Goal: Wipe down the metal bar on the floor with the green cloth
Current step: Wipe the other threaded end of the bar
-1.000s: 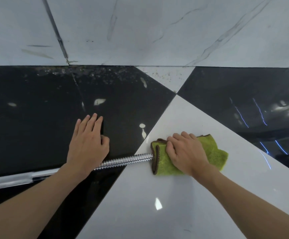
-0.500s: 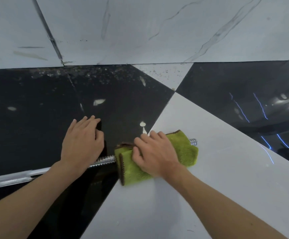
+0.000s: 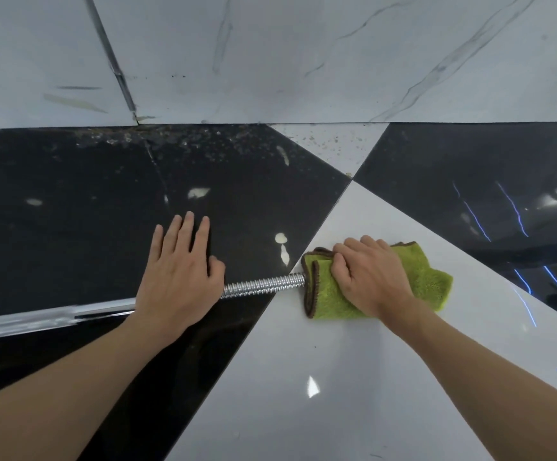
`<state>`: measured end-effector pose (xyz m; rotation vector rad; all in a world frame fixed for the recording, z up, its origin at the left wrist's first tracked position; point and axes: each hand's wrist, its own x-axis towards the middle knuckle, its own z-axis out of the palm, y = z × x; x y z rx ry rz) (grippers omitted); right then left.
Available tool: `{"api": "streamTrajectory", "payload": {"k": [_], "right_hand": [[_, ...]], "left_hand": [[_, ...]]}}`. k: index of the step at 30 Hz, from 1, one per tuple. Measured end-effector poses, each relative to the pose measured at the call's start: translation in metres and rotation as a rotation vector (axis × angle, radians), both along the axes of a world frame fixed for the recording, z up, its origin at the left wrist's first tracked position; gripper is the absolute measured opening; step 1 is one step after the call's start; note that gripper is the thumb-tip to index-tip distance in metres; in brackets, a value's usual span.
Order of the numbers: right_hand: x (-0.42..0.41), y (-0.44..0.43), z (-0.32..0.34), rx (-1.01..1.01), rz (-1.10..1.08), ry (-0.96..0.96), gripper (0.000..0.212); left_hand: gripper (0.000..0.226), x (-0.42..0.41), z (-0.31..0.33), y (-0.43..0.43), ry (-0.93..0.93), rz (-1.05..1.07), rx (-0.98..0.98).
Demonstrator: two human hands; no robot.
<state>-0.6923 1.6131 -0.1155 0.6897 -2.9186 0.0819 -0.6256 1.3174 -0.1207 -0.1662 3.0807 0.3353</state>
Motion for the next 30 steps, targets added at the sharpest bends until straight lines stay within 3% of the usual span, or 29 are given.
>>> {"api": "streamTrajectory", "payload": {"k": [7,14,21,30], "right_hand": [[0.027,-0.083,0.000,-0.068,0.144,0.002,0.027],[0.018,-0.053,0.005,-0.049,0.198,-0.083,0.026],[0.006,0.048,0.016,0.080,-0.032,-0.275,0.042],[0.030,0.030,0.012,0.123,-0.082,-0.145,0.036]], "left_hand": [[0.069,-0.001,0.001,-0.001,-0.011,-0.017,-0.008],[0.069,0.012,0.002,0.002,-0.018,-0.048,-0.078],[0.064,0.046,0.003,0.015,-0.011,-0.069,-0.102],[0.074,0.045,0.006,0.018,-0.042,-0.027,-0.027]]}}
